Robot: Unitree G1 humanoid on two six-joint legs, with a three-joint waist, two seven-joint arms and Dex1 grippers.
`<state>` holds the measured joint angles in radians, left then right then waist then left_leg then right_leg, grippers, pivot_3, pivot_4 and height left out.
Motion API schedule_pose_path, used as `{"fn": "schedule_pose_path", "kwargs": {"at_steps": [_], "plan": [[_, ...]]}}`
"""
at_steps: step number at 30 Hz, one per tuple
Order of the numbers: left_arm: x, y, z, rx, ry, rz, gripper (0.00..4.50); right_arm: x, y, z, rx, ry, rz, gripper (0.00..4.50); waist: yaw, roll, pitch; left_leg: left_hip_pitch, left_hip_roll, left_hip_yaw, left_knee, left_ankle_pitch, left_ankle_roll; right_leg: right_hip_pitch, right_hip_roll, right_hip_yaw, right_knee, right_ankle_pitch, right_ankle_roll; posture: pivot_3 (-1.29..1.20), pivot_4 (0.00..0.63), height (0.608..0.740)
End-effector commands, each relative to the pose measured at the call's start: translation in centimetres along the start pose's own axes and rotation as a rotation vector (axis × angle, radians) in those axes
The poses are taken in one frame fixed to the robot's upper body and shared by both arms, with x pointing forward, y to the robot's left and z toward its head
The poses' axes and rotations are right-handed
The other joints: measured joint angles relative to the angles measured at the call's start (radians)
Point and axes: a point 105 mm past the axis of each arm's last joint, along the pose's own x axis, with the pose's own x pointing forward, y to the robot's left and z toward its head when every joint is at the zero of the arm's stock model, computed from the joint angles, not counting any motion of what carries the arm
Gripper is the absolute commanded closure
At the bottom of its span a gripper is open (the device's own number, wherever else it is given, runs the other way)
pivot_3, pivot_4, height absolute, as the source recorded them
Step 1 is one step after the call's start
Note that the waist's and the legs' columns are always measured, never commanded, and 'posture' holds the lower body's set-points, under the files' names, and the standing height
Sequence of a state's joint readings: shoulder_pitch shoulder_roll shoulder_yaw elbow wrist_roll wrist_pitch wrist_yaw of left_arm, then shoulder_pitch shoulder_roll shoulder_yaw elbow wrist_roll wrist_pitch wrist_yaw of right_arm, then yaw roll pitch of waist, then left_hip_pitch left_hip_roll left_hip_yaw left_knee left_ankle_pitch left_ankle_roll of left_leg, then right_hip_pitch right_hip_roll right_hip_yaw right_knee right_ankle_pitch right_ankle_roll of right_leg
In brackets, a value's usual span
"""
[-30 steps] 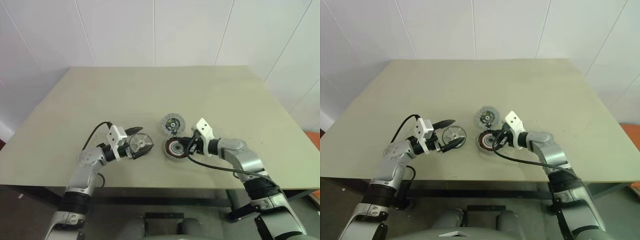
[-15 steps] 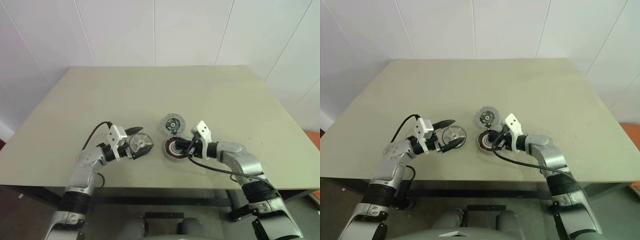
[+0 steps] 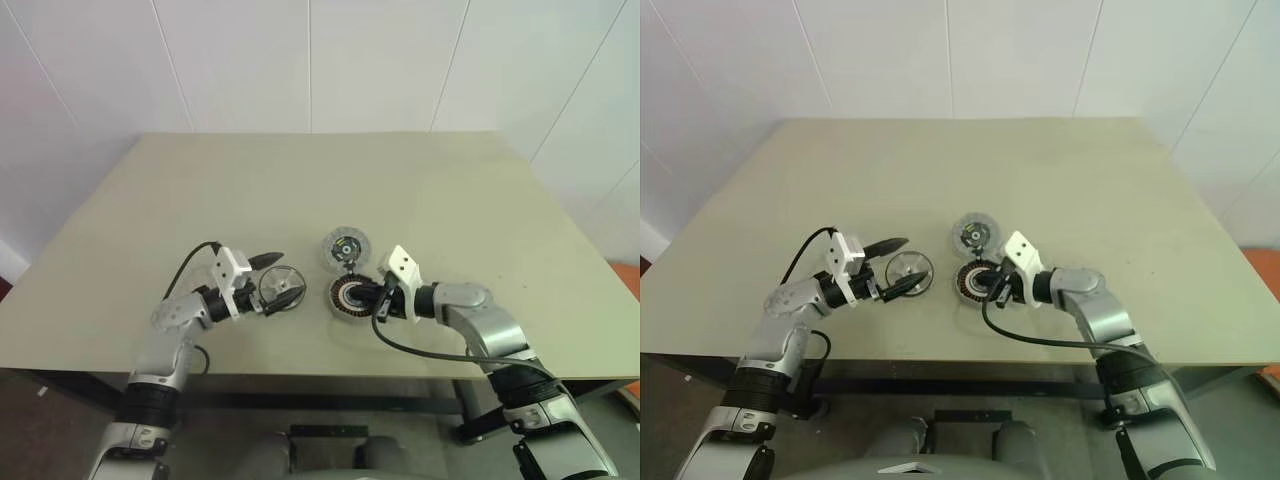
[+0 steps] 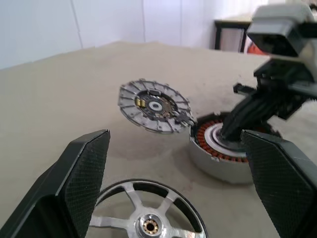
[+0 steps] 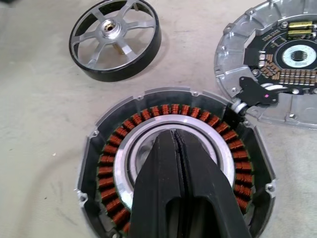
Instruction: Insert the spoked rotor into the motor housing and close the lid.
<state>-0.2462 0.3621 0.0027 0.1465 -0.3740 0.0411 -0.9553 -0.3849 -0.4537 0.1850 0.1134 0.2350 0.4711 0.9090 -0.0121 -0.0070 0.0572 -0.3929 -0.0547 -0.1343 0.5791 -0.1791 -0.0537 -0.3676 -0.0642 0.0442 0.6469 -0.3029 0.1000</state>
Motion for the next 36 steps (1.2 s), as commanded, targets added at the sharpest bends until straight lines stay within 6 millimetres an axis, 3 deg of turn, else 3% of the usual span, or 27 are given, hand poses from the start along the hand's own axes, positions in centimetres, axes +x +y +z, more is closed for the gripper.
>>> {"fn": "schedule_pose_path", "kwargs": {"at_steps": [1, 9, 14, 18, 21, 27, 36], "plan": [[-0.8, 0.6, 2.6, -0.028, -0.069, 0.019, 0.0, -1.1, -0.2, 5.0, -0.009, -0.176, 0.072, 4.47, -0.002, 0.0, 0.001, 0.0, 0.0, 0.0, 0.0, 0.0, 0.0, 0.0, 0.0, 0.0, 0.0, 0.0, 0.0, 0.0, 0.0, 0.74], [-3.2, -0.9, 3.6, -0.292, -0.093, 0.034, 0.0, -3.2, 0.7, 7.8, -0.082, -0.192, 0.237, 4.47, -0.003, 0.0, 0.001, 0.0, 0.001, 0.0, -0.002, 0.0, 0.0, -0.001, 0.0, 0.0, 0.0, 0.0, 0.0, 0.0, 0.0, 0.74], [-4.7, -4.2, 1.8, -0.564, -0.047, 0.053, 0.0, -4.3, 1.2, 8.3, -0.141, -0.156, 0.317, 4.47, -0.004, 0.0, 0.001, -0.001, 0.001, -0.002, -0.001, -0.001, 0.0, -0.001, -0.002, 0.001, -0.001, 0.0, 0.0, 0.0, 0.0, 0.74], [-5.6, -5.1, 0.8, -0.744, -0.043, 0.145, 0.0, -4.9, 1.4, 8.3, -0.165, -0.129, 0.338, 4.47, -0.001, 0.0, 0.002, 0.0, 0.001, -0.002, 0.0, -0.002, -0.002, -0.004, -0.003, 0.001, -0.001, -0.003, 0.004, 0.0, 0.0, 0.74], [-6.9, -4.6, -0.1, -0.806, -0.015, 0.245, 0.0, -5.1, 1.3, 8.0, -0.171, -0.114, 0.335, 4.47, -0.003, 0.0, 0.002, 0.0, 0.002, -0.001, 0.001, -0.002, -0.003, -0.004, -0.003, 0.0, -0.001, -0.003, 0.004, 0.0, 0.0, 0.74], [-9.0, -1.7, -1.2, -0.81, 0.019, 0.442, 0.0, -5.1, 1.2, 7.6, -0.171, -0.102, 0.328, 4.47, -0.003, 0.0, 0.002, -0.001, 0.001, 0.001, 0.001, -0.003, -0.001, -0.004, -0.009, -0.002, -0.006, -0.001, 0.0, 0.0, 0.0, 0.74], [-7.0, 0.4, -1.1, -0.777, 0.053, 0.427, 0.0, -5.1, 0.9, 7.5, -0.169, -0.11, 0.299, 4.47, 0.003, 0.0, 0.001, -0.006, -0.003, 0.002, 0.0, -0.006, 0.004, -0.005, -0.014, -0.006, -0.012, 0.0, 0.0, 0.0, 0.0, 0.74]]}}
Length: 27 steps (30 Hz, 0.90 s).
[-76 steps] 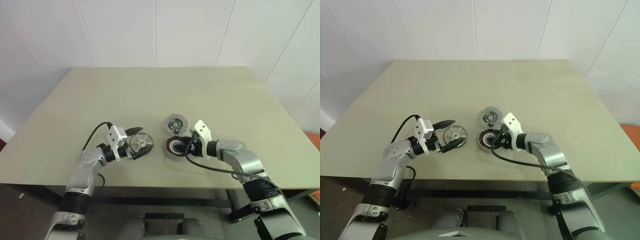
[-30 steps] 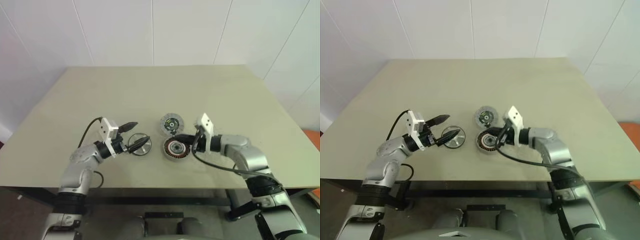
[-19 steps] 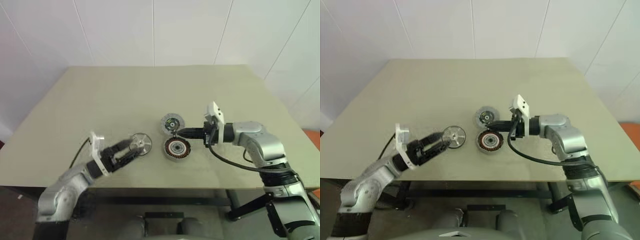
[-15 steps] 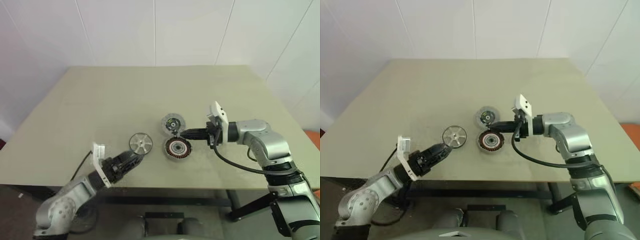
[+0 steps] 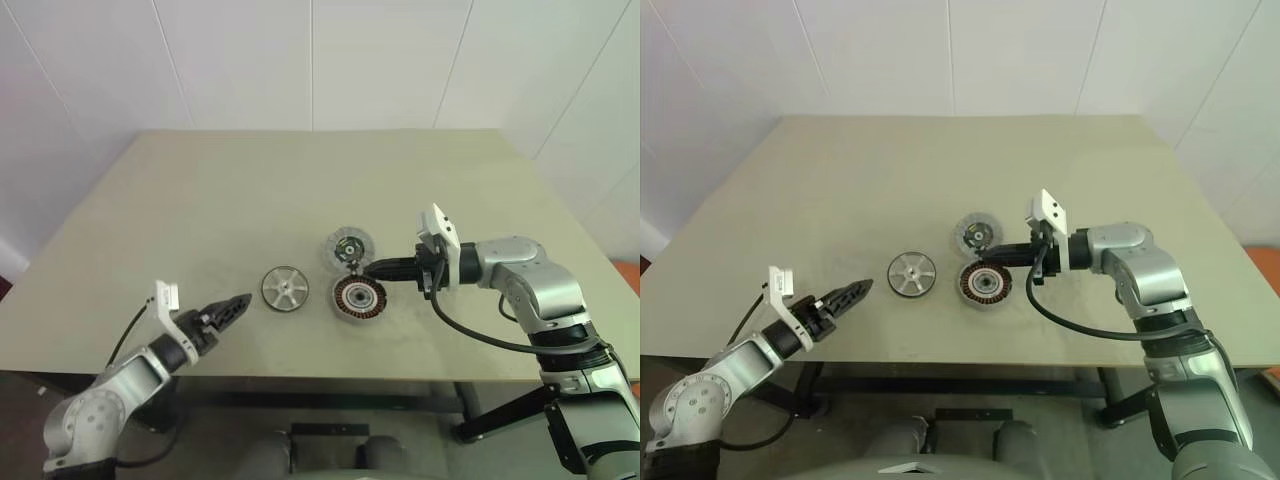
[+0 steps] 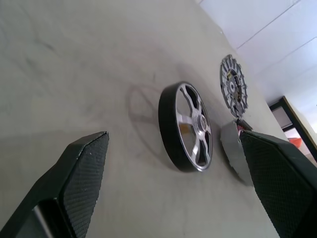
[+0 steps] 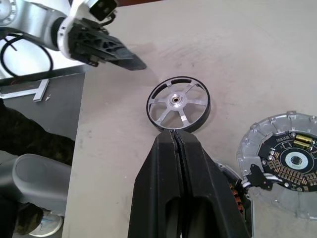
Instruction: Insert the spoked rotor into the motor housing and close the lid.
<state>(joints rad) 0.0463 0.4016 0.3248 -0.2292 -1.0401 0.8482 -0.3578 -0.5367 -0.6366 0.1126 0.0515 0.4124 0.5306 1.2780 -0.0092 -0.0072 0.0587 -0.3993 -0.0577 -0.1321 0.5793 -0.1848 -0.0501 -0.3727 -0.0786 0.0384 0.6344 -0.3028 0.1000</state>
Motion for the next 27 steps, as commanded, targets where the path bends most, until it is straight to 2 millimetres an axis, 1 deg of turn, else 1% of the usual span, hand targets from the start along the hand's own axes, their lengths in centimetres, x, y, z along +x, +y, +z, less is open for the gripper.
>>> {"fn": "schedule_pose_path", "kwargs": {"at_steps": [1, 7, 12, 17, 22, 25, 26, 27], "plan": [[1.0, -0.9, 0.7, 0.006, 0.01, -0.054, 0.0, -0.1, 0.1, 0.8, -0.044, -0.017, -0.008, 4.47, 0.0, 0.0, 0.0, -0.001, 0.0, 0.0, 0.0, 0.0, 0.0, 0.0, 0.0, 0.0, 0.0, 0.0, 0.0, 0.0, 0.0, 0.74], [2.5, -1.2, 0.9, -0.117, 0.081, -0.084, 0.0, -0.7, -0.2, 0.2, -0.039, 0.001, -0.051, 4.47, -0.001, 0.0, 0.0, -0.003, 0.0, 0.0, 0.0, 0.002, 0.003, 0.0, 0.001, 0.0, 0.0, 0.002, 0.004, 0.0, 0.0, 0.74], [3.0, -1.7, 0.5, -0.166, 0.138, -0.11, 0.0, -0.9, 0.0, 0.0, -0.035, 0.001, -0.063, 4.47, -0.003, 0.0, 0.0, -0.003, 0.0, 0.001, 0.001, 0.002, 0.003, 0.0, 0.002, 0.0, 0.0, 0.003, 0.005, 0.0, 0.0, 0.74], [3.8, -2.7, 0.2, -0.181, 0.174, -0.148, 0.0, -1.0, 0.2, -0.1, -0.022, 0.001, -0.056, 4.47, -0.001, 0.0, 0.0, -0.003, 0.0, 0.001, 0.001, 0.002, 0.003, 0.001, 0.002, 0.0, 0.0, 0.003, 0.006, 0.0, 0.0, 0.74], [5.0, -3.6, -0.2, -0.208, 0.197, -0.192, 0.0, -1.9, 0.7, -0.3, 0.01, -0.005, -0.039, 4.47, 0.003, -0.001, 0.0, -0.003, 0.0, 0.002, 0.002, 0.002, 0.003, 0.001, 0.001, 0.0, 0.0, 0.003, 0.006, 0.0, 0.0, 0.74], [5.5, -3.1, -0.7, -0.21, 0.211, -0.17, 0.0, -2.7, 1.0, -0.8, 0.043, -0.008, -0.047, 4.47, 0.002, -0.001, -0.001, -0.003, -0.001, 0.003, 0.002, 0.002, 0.003, 0.001, 0.001, 0.0, 0.0, 0.003, 0.006, 0.0, 0.0, 0.74], [5.7, -2.8, -0.8, -0.215, 0.211, -0.161, 0.0, -3.1, 1.1, -1.3, 0.061, -0.001, -0.055, 4.47, 0.002, -0.001, -0.001, -0.003, -0.001, 0.003, 0.002, 0.002, 0.003, 0.002, 0.001, 0.0, 0.0, 0.003, 0.006, 0.0, 0.0, 0.74], [5.9, -2.7, -0.9, -0.219, 0.21, -0.159, 0.39, -3.5, 1.2, -1.7, 0.077, 0.004, -0.061, 4.5, 0.004, -0.001, -0.001, -0.003, -0.001, 0.003, 0.002, 0.002, 0.003, 0.002, 0.001, 0.0, 0.0, 0.003, 0.006, 0.0, 0.0, 0.74]]}}
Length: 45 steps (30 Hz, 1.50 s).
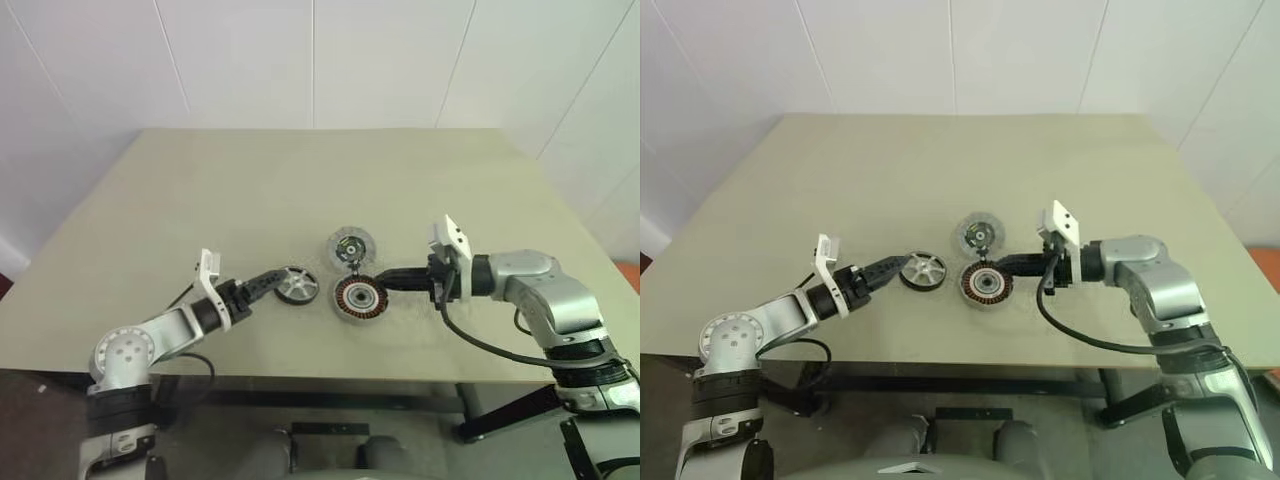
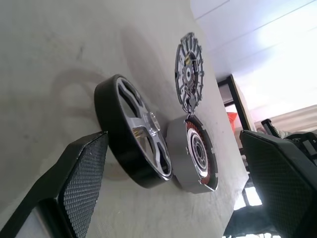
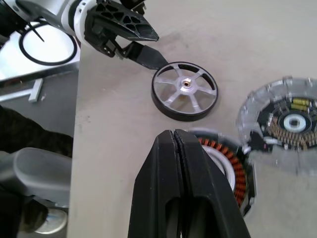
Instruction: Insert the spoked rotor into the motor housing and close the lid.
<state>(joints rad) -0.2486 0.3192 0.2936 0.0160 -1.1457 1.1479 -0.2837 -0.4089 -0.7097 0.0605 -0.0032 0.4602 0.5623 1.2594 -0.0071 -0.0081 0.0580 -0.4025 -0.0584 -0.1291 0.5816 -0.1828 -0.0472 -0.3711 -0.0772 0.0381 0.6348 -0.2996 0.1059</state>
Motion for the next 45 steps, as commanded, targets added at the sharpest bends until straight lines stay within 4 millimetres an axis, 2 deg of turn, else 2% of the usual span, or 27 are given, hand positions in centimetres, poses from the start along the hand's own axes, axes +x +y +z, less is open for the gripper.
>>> {"fn": "schedule_pose_path", "kwargs": {"at_steps": [1, 5, 11, 12, 18, 25, 27, 29, 34, 39, 45], "plan": [[0.5, 0.3, 0.5, 0.004, -0.015, -0.003, 0.64, -1.7, 0.5, 0.2, 0.006, -0.019, -0.01, 4.5, 0.0, 0.0, 0.0, 0.0, 0.0, 0.0, 0.0, 0.0, 0.0, 0.0, 0.0, 0.0, 0.0, 0.0, 0.0, 0.0, 0.0, 0.74], [0.8, 1.2, 0.8, -0.016, -0.035, 0.008, 1.94, -3.5, 0.4, -1.6, 0.067, -0.007, -0.07, 4.5, 0.0, 0.0, 0.0, 0.0, 0.0, 0.0, 0.001, 0.0, 0.0, 0.0, 0.0, 0.0, 0.0, 0.0, 0.0, 0.0, 0.0, 0.74], [0.9, 1.3, 1.1, -0.028, -0.05, -0.006, 3.99, -4.9, 0.2, -1.7, 0.093, -0.049, -0.153, 4.5, -0.003, 0.0, 0.0, -0.001, 0.0, 0.002, 0.003, 0.0, 0.0, 0.001, 0.0, 0.001, 0.0, 0.001, 0.002, 0.0, 0.0, 0.74], [1.0, 1.2, 1.2, -0.029, -0.049, -0.009, 4.08, -5.2, 0.2, -1.9, 0.106, -0.052, -0.162, 4.5, -0.002, 0.0, 0.0, 0.0, 0.0, 0.001, 0.004, 0.0, 0.0, 0.001, 0.0, 0.0, 0.0, 0.001, 0.002, 0.0, 0.0, 0.74], [1.4, 0.0, 1.6, -0.078, -0.059, -0.063, 4.08, -6.5, 1.2, -2.4, 0.196, -0.094, -0.154, 4.5, 0.0, 0.0, 0.0, -0.003, 0.0, 0.001, 0.011, -0.002, 0.002, 0.002, 0.0, 0.001, 0.0, 0.002, 0.003, 0.0, 0.0, 0.74], [0.9, -2.7, 4.5, -0.222, -0.182, -0.229, 4.08, -7.3, 1.2, -3.1, 0.247, -0.108, -0.181, 4.5, -0.003, 0.0, 0.0, -0.004, -0.001, 0.001, 0.014, -0.003, 0.001, 0.002, 0.0, 0.001, 0.0, 0.004, 0.007, 0.0, 0.0, 0.74], [1.0, -3.3, 4.7, -0.254, -0.182, -0.264, 4.08, -7.3, 1.2, -3.3, 0.258, -0.108, -0.18, 4.5, -0.002, 0.0, 0.0, -0.004, -0.001, 0.001, 0.014, -0.003, 0.001, 0.002, 0.0, 0.001, 0.0, 0.004, 0.007, 0.0, 0.0, 0.74], [1.6, -4.1, 4.3, -0.284, -0.152, -0.295, 4.08, -7.3, 1.3, -3.5, 0.268, -0.107, -0.18, 4.5, -0.001, 0.0, 0.0, -0.004, -0.001, 0.001, 0.014, -0.002, 0.003, 0.002, -0.001, 0.001, 0.0, 0.004, 0.007, 0.0, 0.0, 0.74], [3.7, -4.9, 1.7, -0.362, -0.037, -0.318, 4.08, -7.1, 1.2, -3.8, 0.28, -0.103, -0.181, 4.5, 0.012, 0.0, 0.0, -0.004, -0.002, 0.002, 0.015, -0.002, 0.003, 0.003, -0.001, 0.001, 0.0, 0.005, 0.008, 0.0, 0.0, 0.74], [5.4, -5.7, 0.8, -0.391, 0.035, -0.336, 4.08, -7.0, 1.4, -3.9, 0.283, -0.105, -0.182, 4.5, 0.02, 0.0, 0.0, -0.004, -0.003, 0.003, 0.015, -0.002, 0.003, 0.002, 0.0, 0.001, 0.0, 0.005, 0.008, 0.0, 0.0, 0.74], [6.9, -5.1, -0.2, -0.412, 0.105, -0.308, 4.08, -7.2, 1.7, -4.1, 0.288, -0.106, -0.195, 4.5, 0.02, 0.0, 0.0, -0.005, -0.003, 0.004, 0.015, -0.003, 0.003, 0.002, -0.001, 0.002, 0.0, 0.005, 0.008, 0.0, 0.0, 0.74]]}}
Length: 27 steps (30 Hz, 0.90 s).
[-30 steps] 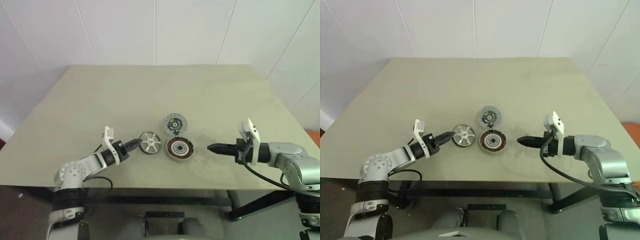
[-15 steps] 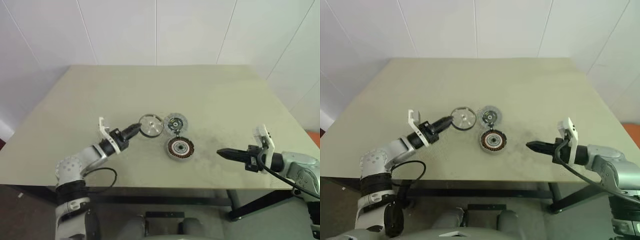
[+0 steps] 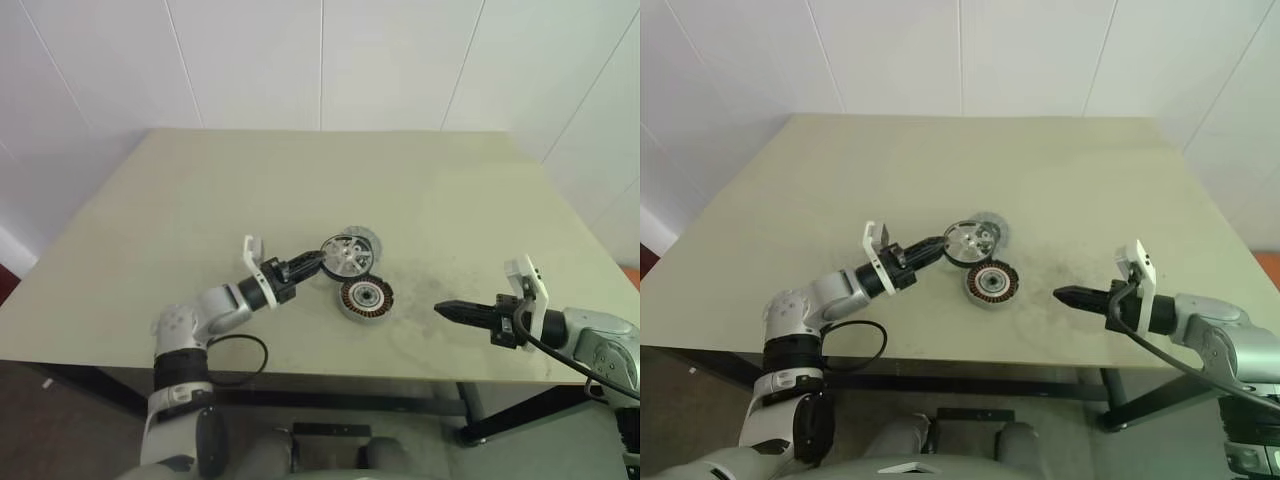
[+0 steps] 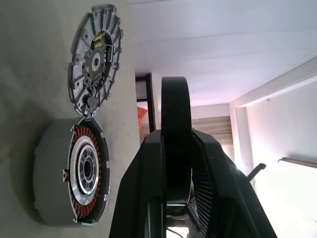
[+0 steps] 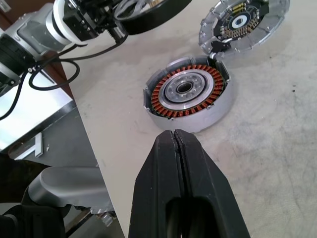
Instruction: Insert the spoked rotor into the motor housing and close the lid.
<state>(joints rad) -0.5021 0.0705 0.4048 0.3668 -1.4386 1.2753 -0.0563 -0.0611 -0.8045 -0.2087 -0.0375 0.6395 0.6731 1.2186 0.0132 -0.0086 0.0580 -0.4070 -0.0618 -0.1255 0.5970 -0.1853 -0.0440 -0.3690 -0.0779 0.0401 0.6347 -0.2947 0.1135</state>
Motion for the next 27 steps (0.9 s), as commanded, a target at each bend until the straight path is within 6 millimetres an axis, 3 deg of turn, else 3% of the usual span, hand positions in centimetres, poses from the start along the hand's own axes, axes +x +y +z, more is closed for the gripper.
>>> {"fn": "schedule_pose_path", "kwargs": {"at_steps": [1, 6, 27], "plan": [[0.9, 0.3, -0.2, -0.003, 0.042, -0.004, 4.08, -0.3, 0.5, 1.0, -0.036, -0.031, 0.002, 4.5, 0.0, 0.0, 0.0, 0.0, 0.0, 0.0, 0.0, 0.0, 0.0, 0.0, 0.0, 0.0, 0.0, 0.0, 0.0, 0.0, 0.0, 0.74], [1.3, 1.4, -1.0, -0.022, 0.087, 0.015, 4.08, -0.4, 0.6, 0.8, -0.032, -0.031, -0.008, 4.5, -0.001, 0.0, 0.0, 0.0, 0.0, 0.002, 0.0, 0.0, 0.001, -0.001, 0.0, 0.001, 0.0, 0.0, 0.0, 0.0, 0.0, 0.74], [2.3, 2.5, -2.5, -0.039, 0.174, 0.013, 4.08, -0.6, 0.5, 0.2, -0.02, -0.027, -0.033, 4.5, 0.0, 0.0, 0.0, 0.0, 0.0, 0.002, 0.0, 0.0, 0.001, 0.0, 0.0, 0.001, 0.0, 0.0, 0.0, 0.0, 0.0, 0.74]]}}
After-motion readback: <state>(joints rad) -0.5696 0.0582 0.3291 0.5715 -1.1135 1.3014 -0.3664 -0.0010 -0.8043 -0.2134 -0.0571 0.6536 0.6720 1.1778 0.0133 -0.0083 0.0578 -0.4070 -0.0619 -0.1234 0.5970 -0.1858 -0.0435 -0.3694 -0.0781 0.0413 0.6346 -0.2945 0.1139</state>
